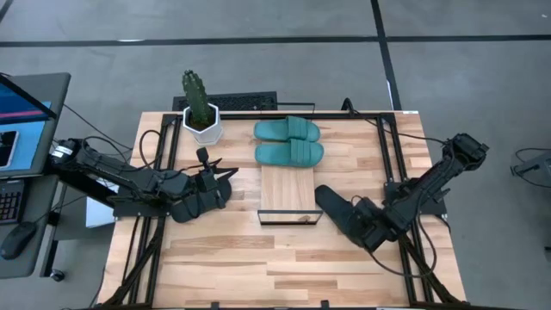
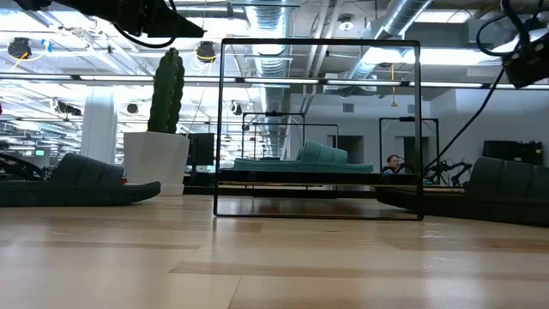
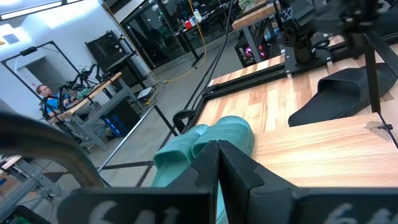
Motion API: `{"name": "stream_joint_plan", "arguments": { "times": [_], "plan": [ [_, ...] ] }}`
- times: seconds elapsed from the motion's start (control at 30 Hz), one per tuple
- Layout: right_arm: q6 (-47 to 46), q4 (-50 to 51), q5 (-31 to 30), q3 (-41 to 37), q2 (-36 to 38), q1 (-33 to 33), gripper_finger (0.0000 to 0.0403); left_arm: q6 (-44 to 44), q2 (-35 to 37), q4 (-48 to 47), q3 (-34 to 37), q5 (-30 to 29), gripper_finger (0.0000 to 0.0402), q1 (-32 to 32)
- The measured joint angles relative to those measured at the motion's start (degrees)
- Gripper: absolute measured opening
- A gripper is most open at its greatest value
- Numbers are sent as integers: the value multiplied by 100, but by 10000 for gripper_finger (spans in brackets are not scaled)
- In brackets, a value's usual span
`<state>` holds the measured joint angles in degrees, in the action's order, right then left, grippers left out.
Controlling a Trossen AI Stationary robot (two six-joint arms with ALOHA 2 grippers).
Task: Pick and place slides into the shelf
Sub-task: Put the right black slide on the shelf
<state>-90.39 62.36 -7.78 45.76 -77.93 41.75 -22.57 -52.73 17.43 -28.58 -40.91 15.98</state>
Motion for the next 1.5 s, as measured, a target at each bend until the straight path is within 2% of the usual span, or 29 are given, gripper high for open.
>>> {"name": "stream_joint_plan", "arguments": {
  "times": [0.2, 0.43, 0.67, 0.87, 1.2, 1.5],
  "plan": [
    [672, -898, 170, 0, 0, 107, 0, 0, 0, 0, 0, 70, 0, -1],
    [686, -990, 55, 0, -2, 138, 5, 7, 0, 0, -1, 214, 0, 1],
    [708, -1051, 26, -43, -2, 138, 68, 11, 0, 0, -1, 214, 0, 1],
    [1273, -931, -44, -116, -7, 175, 112, 13, 0, 0, 0, 214, 0, 1],
    [1961, -515, -494, -122, -7, 373, 102, 42, 0, -2, -1, 214, 0, 1],
    [3753, -589, -517, -122, -7, 369, 98, 42, 0, 0, 0, 214, 0, 1]
  ]
}}
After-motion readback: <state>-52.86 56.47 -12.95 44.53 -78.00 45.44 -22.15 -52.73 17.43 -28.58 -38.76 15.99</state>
